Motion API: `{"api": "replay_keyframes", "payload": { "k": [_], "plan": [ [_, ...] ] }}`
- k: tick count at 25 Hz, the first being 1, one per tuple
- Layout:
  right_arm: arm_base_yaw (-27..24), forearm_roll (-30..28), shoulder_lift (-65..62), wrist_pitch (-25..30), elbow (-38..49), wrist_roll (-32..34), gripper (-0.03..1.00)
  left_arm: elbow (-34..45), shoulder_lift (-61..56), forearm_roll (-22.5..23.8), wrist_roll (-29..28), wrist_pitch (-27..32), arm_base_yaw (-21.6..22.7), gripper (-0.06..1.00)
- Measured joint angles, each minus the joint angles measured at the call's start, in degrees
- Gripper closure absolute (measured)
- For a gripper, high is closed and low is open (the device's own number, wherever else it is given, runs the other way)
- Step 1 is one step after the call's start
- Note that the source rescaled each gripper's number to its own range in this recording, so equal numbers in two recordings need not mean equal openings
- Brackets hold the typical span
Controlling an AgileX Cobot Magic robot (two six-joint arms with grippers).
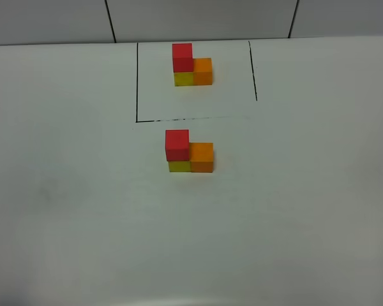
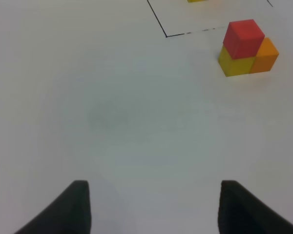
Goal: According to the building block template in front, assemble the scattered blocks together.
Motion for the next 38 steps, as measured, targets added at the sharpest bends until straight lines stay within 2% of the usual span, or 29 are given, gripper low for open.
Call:
{"api": "replay_keyframes", "payload": {
  "k": [5,38],
  "plan": [
    [-2.05,0.71,0.0,0.0,0.38,0.81,0.22,0.0,0.0,0.0,0.0,0.0,0.0,0.55],
    [-2.05,0.54,0.0,0.23,0.52,3.56,0.22,0.0,0.0,0.0,0.0,0.0,0.0,0.55]
  ]
}}
